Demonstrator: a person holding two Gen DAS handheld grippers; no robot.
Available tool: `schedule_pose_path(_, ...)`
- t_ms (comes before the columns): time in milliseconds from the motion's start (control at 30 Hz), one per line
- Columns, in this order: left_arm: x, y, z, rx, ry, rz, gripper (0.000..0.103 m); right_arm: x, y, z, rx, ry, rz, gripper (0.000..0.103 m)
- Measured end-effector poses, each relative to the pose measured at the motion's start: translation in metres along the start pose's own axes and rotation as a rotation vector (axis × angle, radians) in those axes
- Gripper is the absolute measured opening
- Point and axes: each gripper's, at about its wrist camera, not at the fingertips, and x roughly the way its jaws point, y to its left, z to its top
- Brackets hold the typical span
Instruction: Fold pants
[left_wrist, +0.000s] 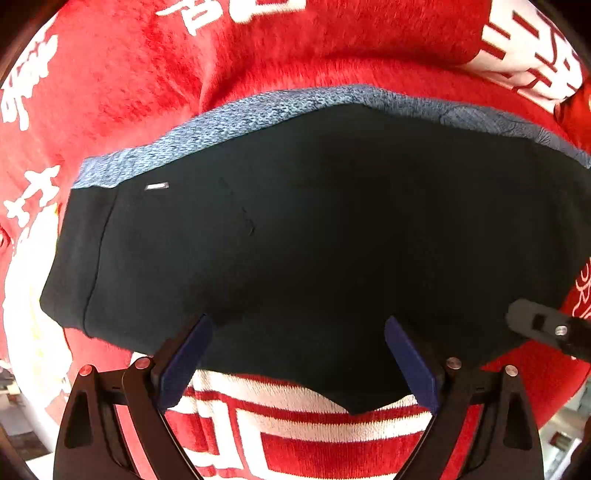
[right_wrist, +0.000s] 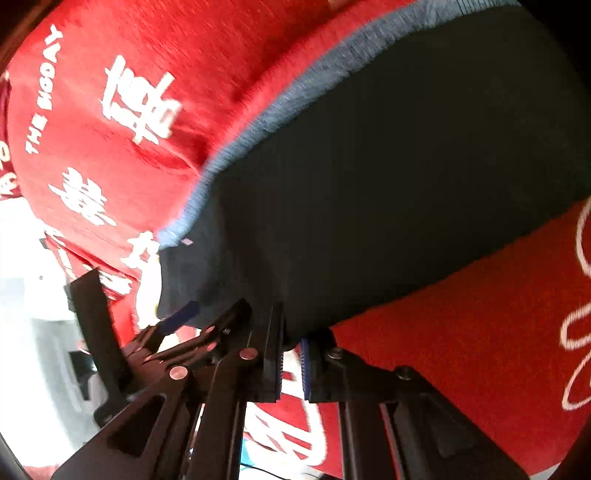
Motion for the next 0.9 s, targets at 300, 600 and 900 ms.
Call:
schedule_pose_path(300, -0.014, 0.002, 0.018, -0.010, 0.008, 0.001, 0.095, -0.028, -0.006, -0.005, -0.050, -0.005, -0.153, 0.038)
schedule_pose_path(600, 0.010, -0.016, 0.117, -0.101, -0.088, 0.041, 0.095, -0.044, 0.021, 0.089, -0.290, -0.124, -0.302, 0.038)
schedule_pose_path(900, 0.045, -0.005, 0.152, -0.208, -0.049, 0.090, 0.103, -0.034, -0.006, 0.164, -0.307, -0.206, -0.496, 0.030)
